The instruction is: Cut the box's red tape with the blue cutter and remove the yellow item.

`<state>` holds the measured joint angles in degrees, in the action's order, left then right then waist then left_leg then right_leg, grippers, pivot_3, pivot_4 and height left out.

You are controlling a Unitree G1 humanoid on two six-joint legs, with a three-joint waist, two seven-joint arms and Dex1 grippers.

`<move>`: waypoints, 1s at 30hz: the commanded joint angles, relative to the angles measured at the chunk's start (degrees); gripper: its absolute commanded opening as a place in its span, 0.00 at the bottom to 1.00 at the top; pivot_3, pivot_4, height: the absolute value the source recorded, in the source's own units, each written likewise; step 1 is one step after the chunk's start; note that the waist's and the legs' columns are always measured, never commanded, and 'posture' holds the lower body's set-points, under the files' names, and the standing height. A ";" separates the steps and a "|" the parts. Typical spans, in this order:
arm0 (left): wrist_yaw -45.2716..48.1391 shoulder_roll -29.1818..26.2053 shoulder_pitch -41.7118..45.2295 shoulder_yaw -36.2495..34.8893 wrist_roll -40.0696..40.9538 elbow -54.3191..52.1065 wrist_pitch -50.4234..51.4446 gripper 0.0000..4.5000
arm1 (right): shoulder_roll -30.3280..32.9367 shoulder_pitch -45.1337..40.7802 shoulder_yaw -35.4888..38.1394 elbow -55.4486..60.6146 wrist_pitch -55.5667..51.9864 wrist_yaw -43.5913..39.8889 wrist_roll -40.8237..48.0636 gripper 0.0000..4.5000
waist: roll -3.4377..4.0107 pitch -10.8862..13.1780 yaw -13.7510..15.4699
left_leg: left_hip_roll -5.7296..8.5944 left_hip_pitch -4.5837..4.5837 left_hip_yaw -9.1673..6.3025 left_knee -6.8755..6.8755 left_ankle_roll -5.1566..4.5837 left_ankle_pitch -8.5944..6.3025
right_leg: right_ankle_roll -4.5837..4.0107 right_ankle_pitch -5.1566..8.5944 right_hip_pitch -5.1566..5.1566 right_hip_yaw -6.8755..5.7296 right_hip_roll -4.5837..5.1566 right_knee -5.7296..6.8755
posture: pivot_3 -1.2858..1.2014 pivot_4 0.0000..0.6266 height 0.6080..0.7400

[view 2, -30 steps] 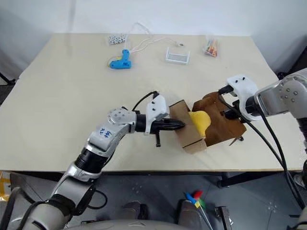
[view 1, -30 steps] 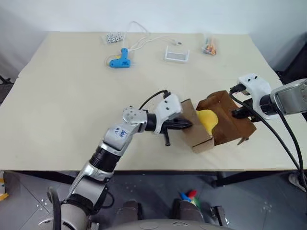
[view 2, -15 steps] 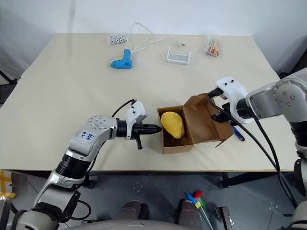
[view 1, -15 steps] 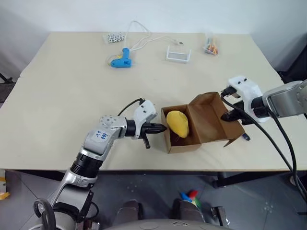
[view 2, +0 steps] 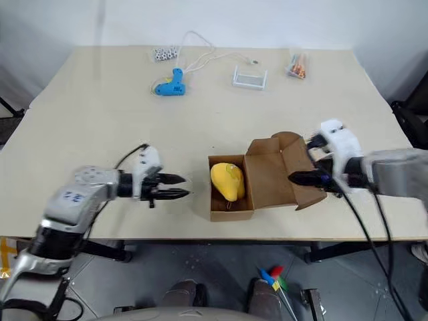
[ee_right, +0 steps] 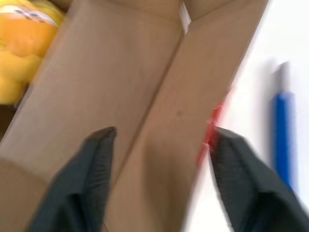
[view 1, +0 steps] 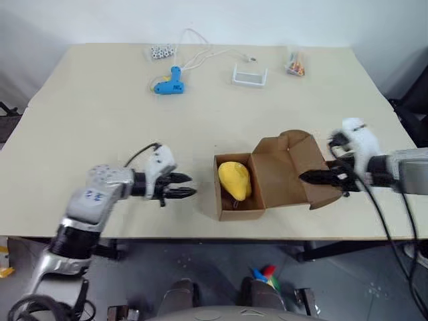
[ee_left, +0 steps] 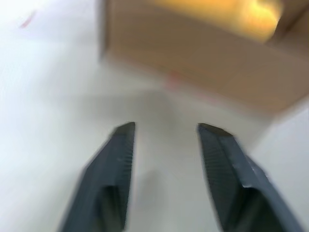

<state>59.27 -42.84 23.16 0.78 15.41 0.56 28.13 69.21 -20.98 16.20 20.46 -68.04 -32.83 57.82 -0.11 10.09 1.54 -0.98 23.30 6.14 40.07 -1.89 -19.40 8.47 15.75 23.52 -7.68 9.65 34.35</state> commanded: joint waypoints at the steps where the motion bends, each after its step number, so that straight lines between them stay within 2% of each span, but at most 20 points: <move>1: 2.63 -2.51 -5.77 -13.45 2.83 7.43 -16.61 0.78 | 1.29 13.86 13.55 -0.17 24.94 -25.03 -13.76 0.95 | -0.04 0.01 -0.14 | -0.01 -0.09 0.04 -0.08 0.00 0.00 | 0.01 0.00 -0.11 -0.01 0.00 -0.14 | 0.52 0.24 1.00; 2: 4.24 -3.87 -7.71 -14.96 2.99 8.96 -18.70 0.84 | 0.95 16.32 14.90 -1.12 30.25 -28.20 -16.65 1.00 | -0.04 0.01 -0.26 | -0.05 -0.10 0.10 -0.09 0.00 0.00 | 0.01 0.00 -0.12 -0.01 -0.05 -0.22 | 0.52 0.24 1.00; 4: 7.96 -7.36 -11.35 -16.95 2.77 12.57 -20.75 0.98 | 0.09 16.69 15.50 -3.41 35.88 -30.46 -19.01 1.00 | -0.04 0.01 -0.62 | -0.07 -0.19 0.38 -0.08 -0.01 0.00 | 0.01 0.00 -0.11 0.08 -0.04 -0.28 | 0.52 0.24 1.00; 5: 9.44 -8.75 -12.83 -18.45 3.79 14.02 -19.57 0.99 | -0.37 15.15 15.63 -4.73 36.30 -30.66 -18.32 1.00 | -0.03 0.01 -0.91 | -0.09 -0.24 0.44 -0.08 -0.01 0.00 | 0.01 0.00 -0.12 0.13 -0.04 -0.27 | 0.52 0.24 1.00; 7: 11.21 -11.00 -15.08 -22.08 6.19 16.23 -17.97 0.99 | -1.62 11.28 15.96 -4.36 37.28 -31.98 -15.23 1.00 | -0.02 0.02 -1.61 | -0.15 -0.35 0.53 -0.07 -0.01 0.00 | -0.01 -0.02 -0.11 0.23 -0.04 -0.20 | 0.52 0.24 1.00; 11: 13.86 -15.00 -18.30 -25.63 8.90 14.09 -12.94 0.99 | -1.62 10.38 14.63 1.96 41.80 -37.57 -15.45 1.00 | -0.05 0.03 -1.55 | -0.61 -0.39 0.29 -0.07 0.09 -0.05 | -0.06 -0.02 0.01 0.15 -0.08 0.04 | 0.52 0.24 1.00; 14: 15.07 -17.55 -18.38 -24.79 9.84 12.25 -8.41 0.99 | -2.61 8.86 13.53 5.02 40.13 -35.60 -13.28 1.00 | -0.05 0.03 -1.45 | -0.61 -0.44 0.38 -0.05 0.14 -0.11 | -0.06 -0.03 0.05 0.15 -0.08 0.24 | 0.52 0.24 1.00; 17: 16.65 -18.93 -13.80 -19.21 9.26 8.04 -6.09 0.99 | -2.70 10.12 13.45 7.03 39.33 -36.09 -12.94 1.00 | -0.06 0.04 -1.15 | -0.60 -0.45 0.44 -0.04 0.13 -0.11 | -0.07 -0.02 0.04 0.16 -0.08 0.25 | 0.52 0.24 1.00; 19: 15.92 -16.79 -4.93 -13.52 10.19 3.27 -1.97 0.99 | -2.70 11.07 14.31 6.79 38.32 -36.29 -12.48 1.00 | -0.09 0.06 -0.33 | -0.60 -0.45 0.55 -0.01 0.13 -0.11 | -0.08 -0.03 0.04 0.18 -0.08 0.25 | 0.52 0.24 1.00; 21: 14.78 -12.53 8.12 -4.06 8.68 -1.50 4.09 0.99 | -2.57 12.19 15.43 6.06 38.14 -36.61 -13.22 1.00 | -0.14 0.07 0.65 | -0.55 -0.41 0.56 0.10 0.12 -0.10 | -0.09 -0.04 0.01 0.19 -0.08 0.27 | 0.52 0.24 1.00; 23: 12.49 -6.89 23.16 7.36 3.97 -3.03 14.47 0.99 | -2.51 12.41 15.81 6.01 38.04 -36.15 -13.64 1.00 | -0.34 0.07 1.68 | -0.21 -0.30 0.47 0.30 0.07 -0.08 | -0.09 -0.05 -0.05 0.18 -0.08 0.34 | 0.52 0.24 1.00; 25: 13.30 -0.51 34.38 14.35 3.57 -1.78 19.94 0.99 | -2.72 12.10 15.77 6.65 37.22 -35.20 -12.99 1.00 | -0.39 0.05 1.59 | -0.10 -0.19 0.46 0.48 0.01 -0.08 | -0.04 -0.08 -0.03 0.24 -0.08 0.34 | 0.52 0.24 1.00; 27: 14.34 4.11 41.72 18.92 3.89 0.15 24.55 0.99 | -2.87 12.23 15.82 7.31 36.58 -34.73 -12.51 1.00 | -0.42 0.06 1.23 | -0.09 -0.17 0.50 0.51 -0.03 -0.12 | 0.03 -0.12 -0.02 0.23 -0.08 0.34 | 0.52 0.24 1.00; 30: 15.69 7.89 48.71 27.98 -1.07 2.36 23.73 0.99 | -3.56 12.64 16.23 8.57 36.01 -33.45 -12.15 1.00 | -0.41 0.08 -0.25 | -0.13 -0.28 0.58 0.20 -0.01 -0.13 | 0.04 -0.11 0.05 0.22 -0.08 0.25 | 0.52 0.24 1.00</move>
<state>74.07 -35.11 70.12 25.43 17.18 2.09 52.00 66.21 -8.20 30.27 27.10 -31.64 -67.23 44.49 -0.52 10.17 1.29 -1.12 22.91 6.76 40.10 -1.85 -19.50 8.49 15.65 23.56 -7.46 9.57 34.59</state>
